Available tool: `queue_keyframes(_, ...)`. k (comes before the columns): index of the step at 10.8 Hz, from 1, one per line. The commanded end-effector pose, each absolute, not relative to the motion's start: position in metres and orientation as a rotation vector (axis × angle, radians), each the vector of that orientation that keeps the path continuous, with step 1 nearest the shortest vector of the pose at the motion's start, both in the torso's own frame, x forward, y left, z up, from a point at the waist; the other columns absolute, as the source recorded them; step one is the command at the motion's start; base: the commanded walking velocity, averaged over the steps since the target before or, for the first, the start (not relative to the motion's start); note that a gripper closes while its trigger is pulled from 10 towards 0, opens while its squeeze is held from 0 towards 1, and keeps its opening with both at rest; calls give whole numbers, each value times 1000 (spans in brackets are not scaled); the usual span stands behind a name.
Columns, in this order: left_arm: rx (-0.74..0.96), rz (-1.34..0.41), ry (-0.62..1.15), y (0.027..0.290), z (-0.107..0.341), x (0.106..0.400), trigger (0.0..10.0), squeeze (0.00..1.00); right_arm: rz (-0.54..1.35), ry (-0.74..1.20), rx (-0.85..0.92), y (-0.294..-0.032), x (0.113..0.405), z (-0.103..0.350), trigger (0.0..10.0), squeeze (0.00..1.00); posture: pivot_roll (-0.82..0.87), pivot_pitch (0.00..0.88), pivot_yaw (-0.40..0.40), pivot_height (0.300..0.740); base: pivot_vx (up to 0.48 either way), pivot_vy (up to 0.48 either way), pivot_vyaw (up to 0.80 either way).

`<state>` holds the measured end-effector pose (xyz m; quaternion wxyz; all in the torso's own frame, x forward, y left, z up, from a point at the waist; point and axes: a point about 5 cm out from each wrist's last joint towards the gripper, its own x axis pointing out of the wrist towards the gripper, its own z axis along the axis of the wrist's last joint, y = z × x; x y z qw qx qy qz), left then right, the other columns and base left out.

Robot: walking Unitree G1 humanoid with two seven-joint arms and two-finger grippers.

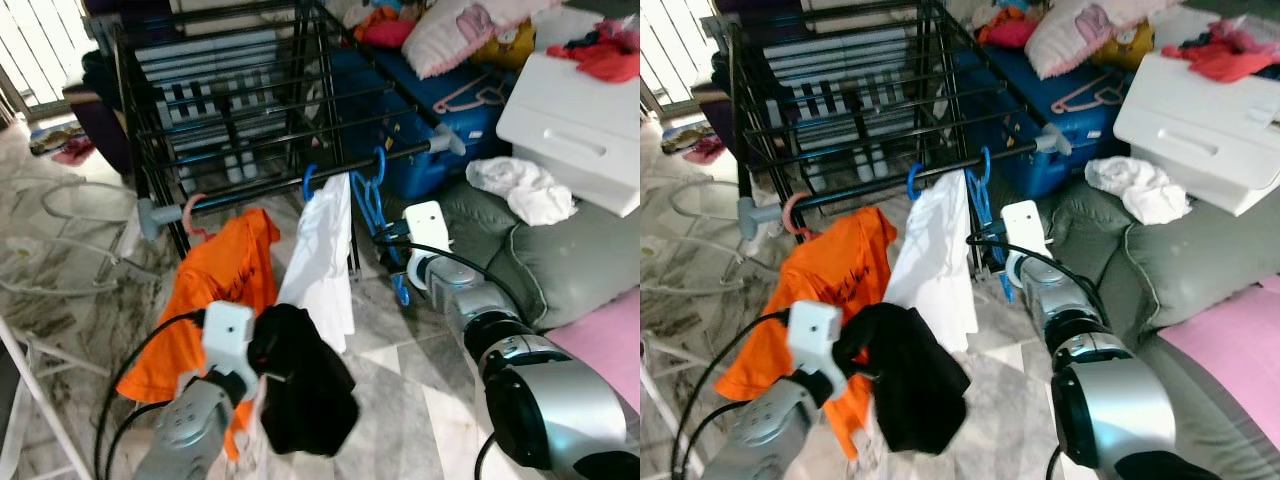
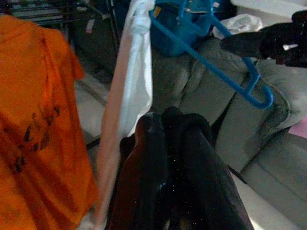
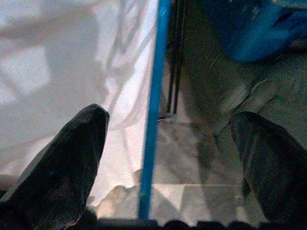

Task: Hang hanger

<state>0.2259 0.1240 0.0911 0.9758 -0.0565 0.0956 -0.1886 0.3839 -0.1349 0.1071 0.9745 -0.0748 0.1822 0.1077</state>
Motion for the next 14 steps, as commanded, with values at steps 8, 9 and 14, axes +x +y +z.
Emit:
queue_keyframes(8,-63,-373,217,140,102,218,10000,0,207,378,-93,-128,384,106,0,0,227,89,55,740,0,0,0)
queue_keyframes(9,-63,-379,224,139,101,217,10000,0,198,383,-94,-130,383,105,235,0,225,86,55,740,0,0,0)
queue_keyframes(14,-62,-387,228,137,100,220,10000,0,174,379,-103,-139,385,107,392,0,213,78,48,740,0,0,0)
